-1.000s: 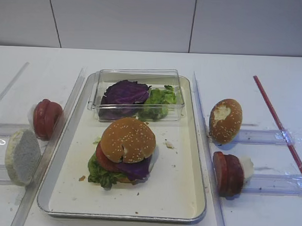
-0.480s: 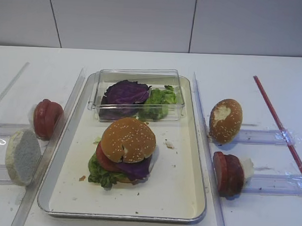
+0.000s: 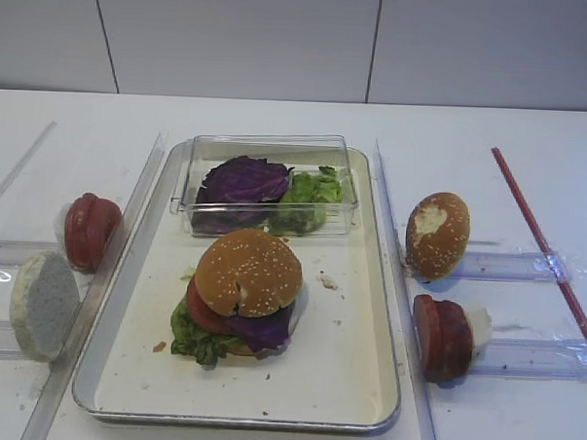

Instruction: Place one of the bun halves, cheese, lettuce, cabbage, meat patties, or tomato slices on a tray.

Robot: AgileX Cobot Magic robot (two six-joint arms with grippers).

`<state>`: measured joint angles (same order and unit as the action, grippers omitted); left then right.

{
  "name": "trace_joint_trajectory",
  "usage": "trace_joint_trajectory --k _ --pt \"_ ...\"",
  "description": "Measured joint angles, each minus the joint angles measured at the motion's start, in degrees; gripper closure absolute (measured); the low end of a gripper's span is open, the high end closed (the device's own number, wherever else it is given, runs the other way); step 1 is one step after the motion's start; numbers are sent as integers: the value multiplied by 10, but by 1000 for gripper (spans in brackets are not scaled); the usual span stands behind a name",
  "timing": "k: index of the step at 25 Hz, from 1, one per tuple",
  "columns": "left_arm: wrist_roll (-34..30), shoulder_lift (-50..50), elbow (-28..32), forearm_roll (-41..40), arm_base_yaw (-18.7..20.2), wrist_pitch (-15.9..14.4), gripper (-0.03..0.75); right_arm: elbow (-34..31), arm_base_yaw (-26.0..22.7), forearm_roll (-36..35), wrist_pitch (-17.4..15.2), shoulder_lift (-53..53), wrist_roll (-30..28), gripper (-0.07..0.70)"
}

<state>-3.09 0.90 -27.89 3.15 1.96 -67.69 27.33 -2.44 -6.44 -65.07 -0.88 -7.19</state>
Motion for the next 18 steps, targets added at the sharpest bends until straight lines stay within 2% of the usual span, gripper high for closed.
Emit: trace_joint_trajectory --k 5,18 --pt "0 0 0 0 0 0 433 0 0 6 0 0 21 338" --pt "0 0 0 0 0 0 433 0 0 21 -1 0 21 344"
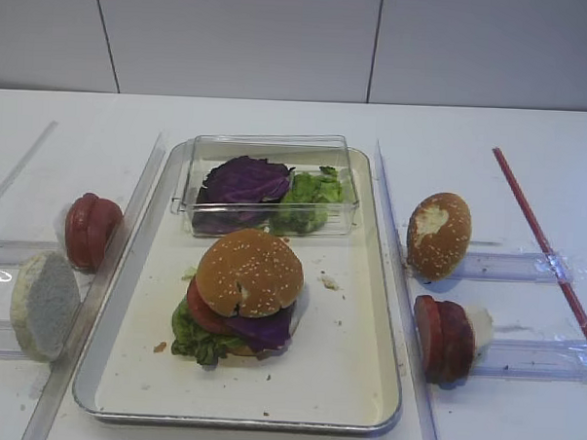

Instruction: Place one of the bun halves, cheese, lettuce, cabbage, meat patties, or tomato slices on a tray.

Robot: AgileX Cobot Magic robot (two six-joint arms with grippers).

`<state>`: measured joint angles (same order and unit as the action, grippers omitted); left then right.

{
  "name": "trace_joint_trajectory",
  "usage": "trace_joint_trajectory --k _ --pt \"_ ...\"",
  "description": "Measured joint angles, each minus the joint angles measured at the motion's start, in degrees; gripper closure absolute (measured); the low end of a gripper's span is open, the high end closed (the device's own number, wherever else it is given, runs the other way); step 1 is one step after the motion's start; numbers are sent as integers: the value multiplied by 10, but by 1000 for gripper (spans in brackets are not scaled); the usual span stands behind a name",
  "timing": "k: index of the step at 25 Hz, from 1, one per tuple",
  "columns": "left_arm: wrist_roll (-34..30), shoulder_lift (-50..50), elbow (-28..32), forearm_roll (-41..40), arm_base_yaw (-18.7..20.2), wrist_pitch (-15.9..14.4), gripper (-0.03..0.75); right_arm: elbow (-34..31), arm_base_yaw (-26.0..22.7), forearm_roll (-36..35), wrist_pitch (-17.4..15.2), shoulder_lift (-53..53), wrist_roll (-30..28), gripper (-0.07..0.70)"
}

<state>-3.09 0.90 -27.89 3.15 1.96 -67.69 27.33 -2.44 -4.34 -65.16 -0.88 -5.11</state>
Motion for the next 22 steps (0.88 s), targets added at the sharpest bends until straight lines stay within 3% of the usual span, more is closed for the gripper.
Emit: trace_joint_trajectory --k 22 --pt "0 0 0 0 0 0 433 0 0 6 0 0 0 344"
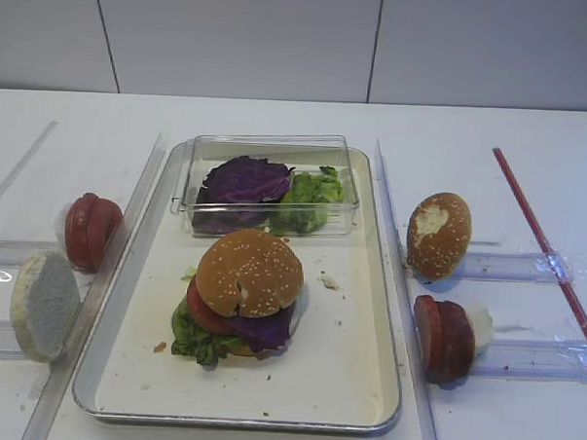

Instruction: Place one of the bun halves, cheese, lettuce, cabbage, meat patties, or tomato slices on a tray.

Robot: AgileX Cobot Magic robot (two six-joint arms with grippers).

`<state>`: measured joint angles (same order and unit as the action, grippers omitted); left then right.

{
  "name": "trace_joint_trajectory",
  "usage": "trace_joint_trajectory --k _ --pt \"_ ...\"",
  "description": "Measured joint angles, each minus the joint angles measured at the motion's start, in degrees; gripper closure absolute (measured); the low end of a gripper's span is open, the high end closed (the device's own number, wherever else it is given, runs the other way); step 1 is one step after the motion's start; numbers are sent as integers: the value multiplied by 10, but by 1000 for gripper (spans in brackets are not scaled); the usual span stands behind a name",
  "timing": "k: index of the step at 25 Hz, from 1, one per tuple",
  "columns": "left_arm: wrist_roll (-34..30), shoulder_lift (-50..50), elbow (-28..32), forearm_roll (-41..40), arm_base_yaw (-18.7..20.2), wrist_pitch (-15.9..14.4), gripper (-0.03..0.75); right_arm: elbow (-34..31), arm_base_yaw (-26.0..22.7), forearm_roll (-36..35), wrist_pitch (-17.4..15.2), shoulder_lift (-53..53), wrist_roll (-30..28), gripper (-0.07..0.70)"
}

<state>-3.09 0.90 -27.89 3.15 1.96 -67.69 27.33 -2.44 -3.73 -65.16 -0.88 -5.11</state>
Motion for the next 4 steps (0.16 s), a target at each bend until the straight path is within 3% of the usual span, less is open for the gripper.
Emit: trace_joint_trajectory --k 4 --pt "0 0 0 0 0 0 433 0 0 0 0 0 0 344"
